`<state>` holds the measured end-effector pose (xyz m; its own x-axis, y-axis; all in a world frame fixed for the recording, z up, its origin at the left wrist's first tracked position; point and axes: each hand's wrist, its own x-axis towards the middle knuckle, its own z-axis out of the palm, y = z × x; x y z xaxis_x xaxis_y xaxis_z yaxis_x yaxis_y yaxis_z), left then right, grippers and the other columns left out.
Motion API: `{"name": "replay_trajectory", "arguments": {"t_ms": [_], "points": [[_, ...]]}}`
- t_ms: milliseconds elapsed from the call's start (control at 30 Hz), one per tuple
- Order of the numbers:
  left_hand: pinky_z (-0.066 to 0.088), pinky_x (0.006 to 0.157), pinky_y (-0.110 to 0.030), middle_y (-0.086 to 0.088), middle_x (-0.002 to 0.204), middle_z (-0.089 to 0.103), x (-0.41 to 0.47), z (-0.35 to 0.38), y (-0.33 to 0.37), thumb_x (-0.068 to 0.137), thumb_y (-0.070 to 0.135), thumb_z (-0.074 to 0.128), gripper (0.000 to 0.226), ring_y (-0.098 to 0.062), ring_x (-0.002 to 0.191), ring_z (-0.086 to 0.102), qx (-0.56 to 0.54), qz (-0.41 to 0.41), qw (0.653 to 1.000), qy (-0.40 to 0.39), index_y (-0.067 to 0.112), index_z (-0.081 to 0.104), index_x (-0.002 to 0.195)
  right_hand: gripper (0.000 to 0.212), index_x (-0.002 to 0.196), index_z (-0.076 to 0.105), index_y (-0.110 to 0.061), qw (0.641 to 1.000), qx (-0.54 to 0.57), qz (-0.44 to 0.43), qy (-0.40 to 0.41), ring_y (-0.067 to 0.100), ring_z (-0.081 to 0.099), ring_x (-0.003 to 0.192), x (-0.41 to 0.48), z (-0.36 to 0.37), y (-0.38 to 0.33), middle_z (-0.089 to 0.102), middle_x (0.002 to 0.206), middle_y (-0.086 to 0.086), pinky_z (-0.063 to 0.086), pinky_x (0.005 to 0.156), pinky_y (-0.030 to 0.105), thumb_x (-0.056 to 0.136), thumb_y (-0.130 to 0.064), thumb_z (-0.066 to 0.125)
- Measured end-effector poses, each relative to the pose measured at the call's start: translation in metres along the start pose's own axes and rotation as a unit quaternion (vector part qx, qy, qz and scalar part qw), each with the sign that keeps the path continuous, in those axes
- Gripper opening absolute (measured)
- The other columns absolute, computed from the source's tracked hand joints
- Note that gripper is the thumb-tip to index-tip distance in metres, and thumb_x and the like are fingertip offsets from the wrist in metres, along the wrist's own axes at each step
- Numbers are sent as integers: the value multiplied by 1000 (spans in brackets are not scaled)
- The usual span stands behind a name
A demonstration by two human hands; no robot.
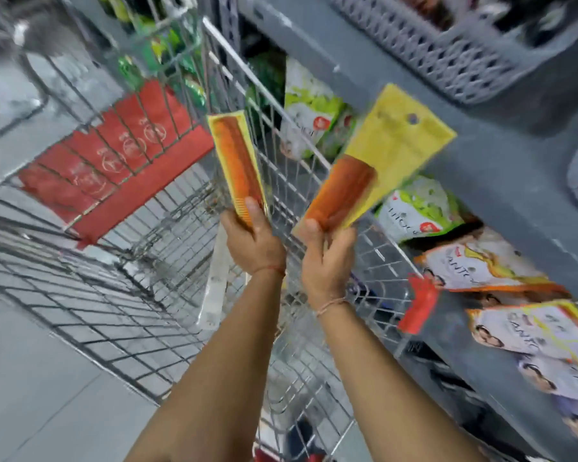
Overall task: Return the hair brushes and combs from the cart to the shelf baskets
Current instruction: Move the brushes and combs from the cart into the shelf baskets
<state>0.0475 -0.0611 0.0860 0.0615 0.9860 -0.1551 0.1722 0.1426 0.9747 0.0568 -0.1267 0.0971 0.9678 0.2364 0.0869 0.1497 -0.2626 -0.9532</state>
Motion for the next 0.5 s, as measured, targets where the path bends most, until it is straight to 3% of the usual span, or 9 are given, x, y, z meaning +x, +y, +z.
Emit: {"name": "replay_trajectory", "arguments": {"t_ms": [67,133,200,267,333,400,433,467,500], "points": [[33,51,-3,14,61,38,-18,5,37,83,47,35,46,18,53,46,-82,91,992,-34,4,49,85,29,103,44,-13,995,70,-22,62,6,60,82,7,-23,-34,57,86,7,50,75,20,89,-38,50],[32,54,-6,12,61,36,-42,12,78,79,46,35,37,13,52,45,-145,127,976,-102,10,43,81,45,121,38,3,986,97,-46,131,-7,58,90,17,-56,-63,54,92,-2,44,83,10,87,-25,49],[38,63,-18,9,60,34,-75,22,119,80,45,40,27,6,53,39,-207,127,949,-199,19,41,70,47,124,36,12,970,109,-94,196,-26,51,83,25,-97,-86,51,92,-12,38,78,-3,90,-16,49],[44,73,-34,7,61,34,-113,35,157,90,37,41,29,-9,63,39,-209,111,923,-303,29,39,62,47,127,34,10,954,146,-118,235,-26,51,84,33,-143,-108,54,99,-8,39,76,-3,94,-20,48],[40,57,-18,15,55,40,-153,48,190,98,38,32,40,-3,52,40,-142,63,891,-426,31,36,59,47,134,30,1,939,177,-101,277,-26,52,82,40,-192,-119,53,108,-5,40,74,-1,94,-16,48],[28,34,-8,9,34,42,-192,61,213,97,49,29,49,1,26,36,-97,-28,846,-524,23,46,59,53,134,33,-10,935,168,-74,305,-18,55,71,42,-240,-126,60,101,-5,42,69,4,90,-24,57],[33,31,-9,-2,35,48,-216,67,222,96,50,30,54,-7,24,44,-66,-48,828,-555,13,60,71,51,130,39,-12,933,147,-66,321,-13,54,65,39,-269,-128,62,92,-7,43,66,10,86,-28,61],[47,36,-17,-17,46,55,-239,76,225,96,48,33,57,-17,35,58,-31,-46,818,-573,2,66,88,47,123,46,-10,932,124,-58,335,-10,52,59,38,-299,-127,61,82,-10,42,64,15,84,-28,64],[57,48,-28,-25,57,58,-266,82,231,96,44,37,55,-25,49,66,-2,-26,810,-587,-4,64,90,40,116,52,-7,929,100,-58,350,-8,50,56,36,-332,-126,57,76,-12,41,64,18,83,-25,66]]}}
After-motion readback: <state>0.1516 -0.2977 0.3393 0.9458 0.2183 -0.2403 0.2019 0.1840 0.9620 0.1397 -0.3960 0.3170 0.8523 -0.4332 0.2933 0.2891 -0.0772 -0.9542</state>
